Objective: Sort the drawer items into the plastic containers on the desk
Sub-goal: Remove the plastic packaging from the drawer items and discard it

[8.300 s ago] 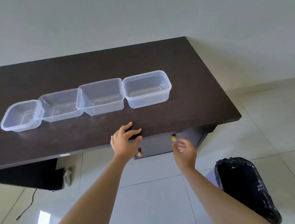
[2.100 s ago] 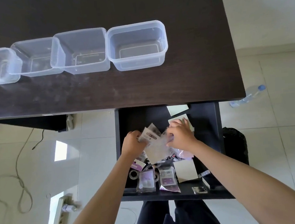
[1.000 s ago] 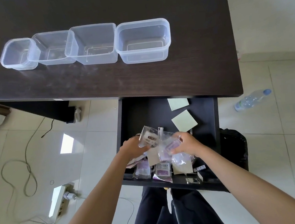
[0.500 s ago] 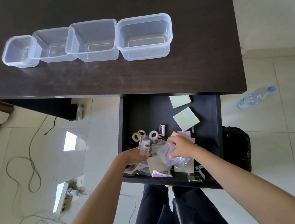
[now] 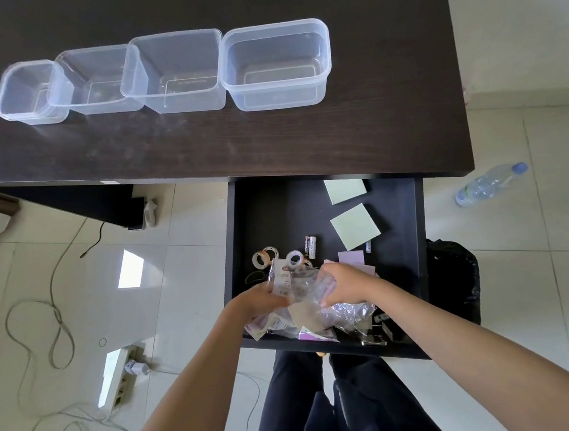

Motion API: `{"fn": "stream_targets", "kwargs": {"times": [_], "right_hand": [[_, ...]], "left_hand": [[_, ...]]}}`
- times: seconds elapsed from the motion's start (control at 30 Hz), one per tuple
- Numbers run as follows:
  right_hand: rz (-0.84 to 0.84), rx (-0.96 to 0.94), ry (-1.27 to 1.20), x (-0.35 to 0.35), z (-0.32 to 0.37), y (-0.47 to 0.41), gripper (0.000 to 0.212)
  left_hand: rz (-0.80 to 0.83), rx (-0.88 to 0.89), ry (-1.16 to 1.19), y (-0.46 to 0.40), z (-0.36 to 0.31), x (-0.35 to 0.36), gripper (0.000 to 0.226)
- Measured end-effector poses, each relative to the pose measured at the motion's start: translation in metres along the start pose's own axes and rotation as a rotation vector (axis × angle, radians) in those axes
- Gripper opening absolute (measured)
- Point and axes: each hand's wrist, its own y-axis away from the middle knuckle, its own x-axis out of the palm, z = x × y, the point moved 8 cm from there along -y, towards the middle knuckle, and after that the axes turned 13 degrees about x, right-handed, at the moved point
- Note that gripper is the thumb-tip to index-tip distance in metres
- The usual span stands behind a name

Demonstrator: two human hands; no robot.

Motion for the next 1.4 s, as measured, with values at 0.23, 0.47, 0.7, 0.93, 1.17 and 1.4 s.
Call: {"fn": "stream_targets", "kwargs": {"times": [0.23,0.47,0.7,0.93,1.17,1.4], "right_hand": [[-0.094,0.172,-0.28,0.005,-0.028,0.004,0.068],[-0.033,0.355,-0.585,0.032,-0.059,0.006,0.032],[0.071,0.351,-0.524,0.041,-0.054,0.003,0.032],[0.275,0.432,-0.731,0.053,-0.046,0.009,0.011],[0.3,0.448,-0.894,0.051,-0.034,0.019,0.019],[0.059,0.297,-0.955,0.016,-0.021,0.025,0.032]], "left_hand": [[-0.037,0.049,0.13,-0.001,0.004,0.002,0.044],[-0.062,0.07,0.074,-0.004,-0.001,0.005,0.031],[-0.13,0.126,0.068,-0.005,0.0,0.009,0.03],[-0.206,0.17,0.163,0.004,0.0,0.003,0.027],[-0.256,0.212,0.326,0.017,-0.01,-0.001,0.026],[-0.312,0.262,0.386,0.035,-0.03,-0.011,0.023]]}}
